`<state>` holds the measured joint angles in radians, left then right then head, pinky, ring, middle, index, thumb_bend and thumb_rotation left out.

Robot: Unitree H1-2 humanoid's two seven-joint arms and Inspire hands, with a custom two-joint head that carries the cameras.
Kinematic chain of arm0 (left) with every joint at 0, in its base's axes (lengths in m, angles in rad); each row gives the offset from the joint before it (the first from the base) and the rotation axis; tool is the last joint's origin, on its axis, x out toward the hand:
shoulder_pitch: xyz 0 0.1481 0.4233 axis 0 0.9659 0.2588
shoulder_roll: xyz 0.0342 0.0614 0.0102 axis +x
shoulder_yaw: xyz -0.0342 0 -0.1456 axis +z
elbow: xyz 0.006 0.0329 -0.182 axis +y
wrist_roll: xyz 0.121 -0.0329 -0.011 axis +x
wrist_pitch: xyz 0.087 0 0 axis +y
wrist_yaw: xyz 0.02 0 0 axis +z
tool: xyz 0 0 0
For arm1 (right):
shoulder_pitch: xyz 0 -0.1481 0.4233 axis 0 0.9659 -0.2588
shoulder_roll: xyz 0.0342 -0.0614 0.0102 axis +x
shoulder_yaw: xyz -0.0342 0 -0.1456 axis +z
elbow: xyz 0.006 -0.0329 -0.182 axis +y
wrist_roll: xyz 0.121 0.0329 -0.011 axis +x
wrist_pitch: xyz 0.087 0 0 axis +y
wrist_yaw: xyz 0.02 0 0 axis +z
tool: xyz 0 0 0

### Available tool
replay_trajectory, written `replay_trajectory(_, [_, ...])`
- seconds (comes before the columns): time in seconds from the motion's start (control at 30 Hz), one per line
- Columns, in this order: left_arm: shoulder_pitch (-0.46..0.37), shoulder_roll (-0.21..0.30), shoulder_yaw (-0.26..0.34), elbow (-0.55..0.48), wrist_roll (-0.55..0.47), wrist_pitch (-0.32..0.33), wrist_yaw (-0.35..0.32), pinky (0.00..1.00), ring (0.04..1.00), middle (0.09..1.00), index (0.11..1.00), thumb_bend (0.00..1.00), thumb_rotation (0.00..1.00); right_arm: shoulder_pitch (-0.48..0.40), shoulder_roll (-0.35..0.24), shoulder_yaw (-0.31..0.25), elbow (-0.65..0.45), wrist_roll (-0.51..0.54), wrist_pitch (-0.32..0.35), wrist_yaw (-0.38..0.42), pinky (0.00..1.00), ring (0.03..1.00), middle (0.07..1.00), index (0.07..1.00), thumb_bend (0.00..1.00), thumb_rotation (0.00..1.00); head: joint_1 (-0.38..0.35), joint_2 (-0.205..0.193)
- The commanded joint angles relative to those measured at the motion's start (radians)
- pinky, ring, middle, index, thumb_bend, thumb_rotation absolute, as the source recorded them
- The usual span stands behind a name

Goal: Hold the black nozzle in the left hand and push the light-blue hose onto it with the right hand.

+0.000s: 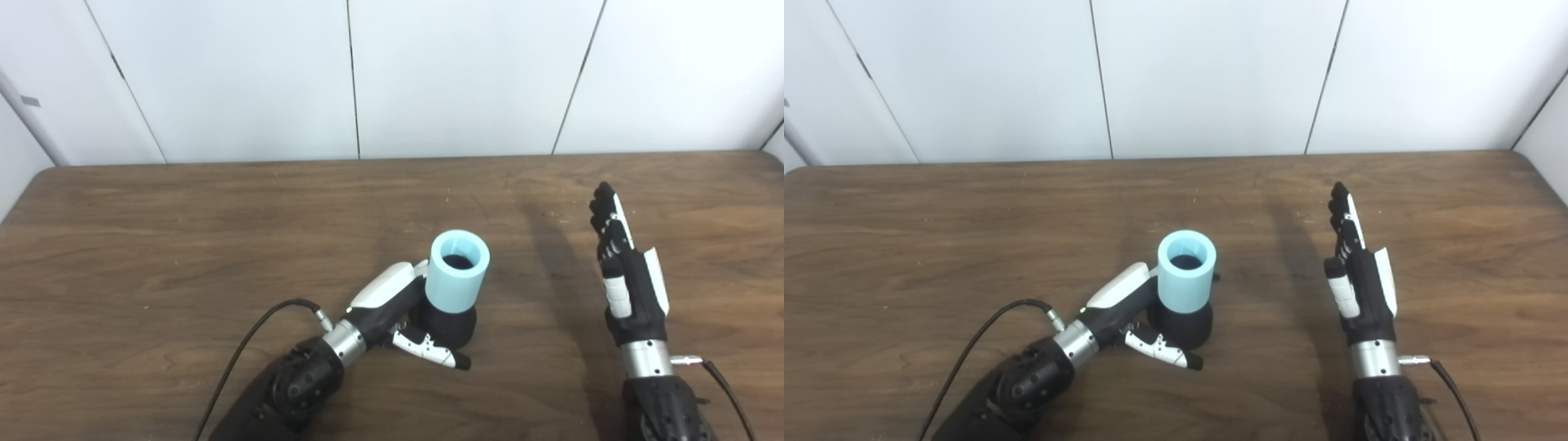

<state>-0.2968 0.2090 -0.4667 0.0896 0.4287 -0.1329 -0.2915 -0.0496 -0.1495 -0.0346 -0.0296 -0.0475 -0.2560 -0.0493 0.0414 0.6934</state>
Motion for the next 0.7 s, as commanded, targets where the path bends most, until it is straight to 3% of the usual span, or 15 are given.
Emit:
replay_trajectory(0.0, [-0.006,0.048,-0.001,-0.014,-0.047,0.055,-0.108,1.00,1.000,0.999,0.997,1.00,0.35,-0.018,0.005,0.012,0.007,-0.019,-0.028,0.010,1.00,1.000,1.000,1.000,0.79,1.00,0.001,-0.001])
replay_trajectory(0.17, [-0.020,0.090,0.014,-0.061,-0.120,0.132,-0.203,1.00,1.000,1.000,1.000,1.00,0.35,-0.019,-0.001,0.015,0.016,-0.029,-0.035,0.021,1.00,1.000,1.000,1.000,0.81,1.00,0.001,-0.009])
replay_trajectory(0.27, [-0.019,0.129,0.047,-0.104,-0.152,0.170,-0.226,1.00,1.000,1.000,1.000,1.00,0.37,-0.022,-0.001,0.013,0.028,-0.027,-0.038,0.021,1.00,1.000,1.000,1.000,0.79,1.00,0.005,-0.014])
replay_trajectory(0.5, [0.001,0.150,0.137,-0.151,-0.175,0.203,-0.197,1.00,1.000,1.000,1.000,1.00,0.39,-0.019,0.006,0.019,0.033,-0.030,-0.042,0.022,1.00,1.000,1.000,1.000,0.79,1.00,0.022,-0.024])
replay_trajectory(0.57, [0.020,0.139,0.196,-0.176,-0.217,0.220,-0.177,1.00,1.000,1.000,1.000,1.00,0.37,-0.020,0.007,0.026,0.032,-0.030,-0.041,0.026,1.00,1.000,1.000,1.000,0.80,1.00,0.025,-0.025])
replay_trajectory(0.67, [0.068,0.072,0.302,-0.184,-0.330,0.181,-0.115,1.00,1.000,1.000,1.000,1.00,0.37,-0.018,0.003,0.035,0.020,-0.016,-0.035,0.045,1.00,1.000,1.000,1.000,0.80,1.00,0.027,-0.027])
